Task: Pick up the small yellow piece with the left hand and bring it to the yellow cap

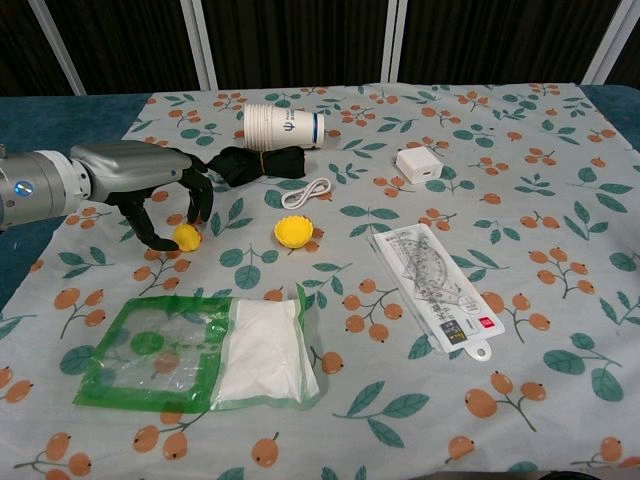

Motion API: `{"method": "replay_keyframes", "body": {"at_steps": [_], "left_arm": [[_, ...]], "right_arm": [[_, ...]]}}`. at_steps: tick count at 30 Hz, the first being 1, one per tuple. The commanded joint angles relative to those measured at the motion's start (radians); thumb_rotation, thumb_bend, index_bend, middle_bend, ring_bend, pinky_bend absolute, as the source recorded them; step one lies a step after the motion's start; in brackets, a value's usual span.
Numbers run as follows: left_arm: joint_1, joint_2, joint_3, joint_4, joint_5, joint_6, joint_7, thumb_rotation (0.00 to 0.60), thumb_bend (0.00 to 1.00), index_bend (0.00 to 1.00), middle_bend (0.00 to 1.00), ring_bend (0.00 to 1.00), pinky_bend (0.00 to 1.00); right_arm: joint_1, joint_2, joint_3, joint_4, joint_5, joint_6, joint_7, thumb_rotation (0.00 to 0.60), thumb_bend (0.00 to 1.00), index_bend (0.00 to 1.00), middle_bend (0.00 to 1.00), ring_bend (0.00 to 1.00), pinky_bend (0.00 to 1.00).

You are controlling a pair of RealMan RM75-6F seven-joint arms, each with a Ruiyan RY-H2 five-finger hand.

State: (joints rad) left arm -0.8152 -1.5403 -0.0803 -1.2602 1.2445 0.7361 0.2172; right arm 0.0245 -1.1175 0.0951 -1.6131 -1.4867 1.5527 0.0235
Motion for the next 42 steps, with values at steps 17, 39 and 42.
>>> {"method": "replay_keyframes", "body": {"at_steps": [17,39,42], "left_arm": [[-0.002,-0.002,0.000,0.004,-0.006,0.005,-0.005,0.600,0.25,0.42,0.42,0.05,0.05],[-0.003,-0.023,0.022,0.029,0.022,0.004,-0.015,0.600,0.25,0.47,0.48,0.08,0.08],[-0.004,-0.018,0.024,0.029,0.019,-0.003,-0.013,0.600,0.25,0.47,0.48,0.08,0.08]], "right_arm": [[0.002,-0.002,0.001,-0.001,0.002,-0.002,-0.004,0.600,0.12,0.11,0.08,0.11,0.19],[0.002,-0.003,0.002,-0.001,0.008,-0.007,-0.006,0.600,0.12,0.11,0.08,0.11,0.19],[0.003,-0.004,0.002,-0.001,0.010,-0.009,-0.007,0.600,0.12,0.11,0.08,0.11,0.19]]}}
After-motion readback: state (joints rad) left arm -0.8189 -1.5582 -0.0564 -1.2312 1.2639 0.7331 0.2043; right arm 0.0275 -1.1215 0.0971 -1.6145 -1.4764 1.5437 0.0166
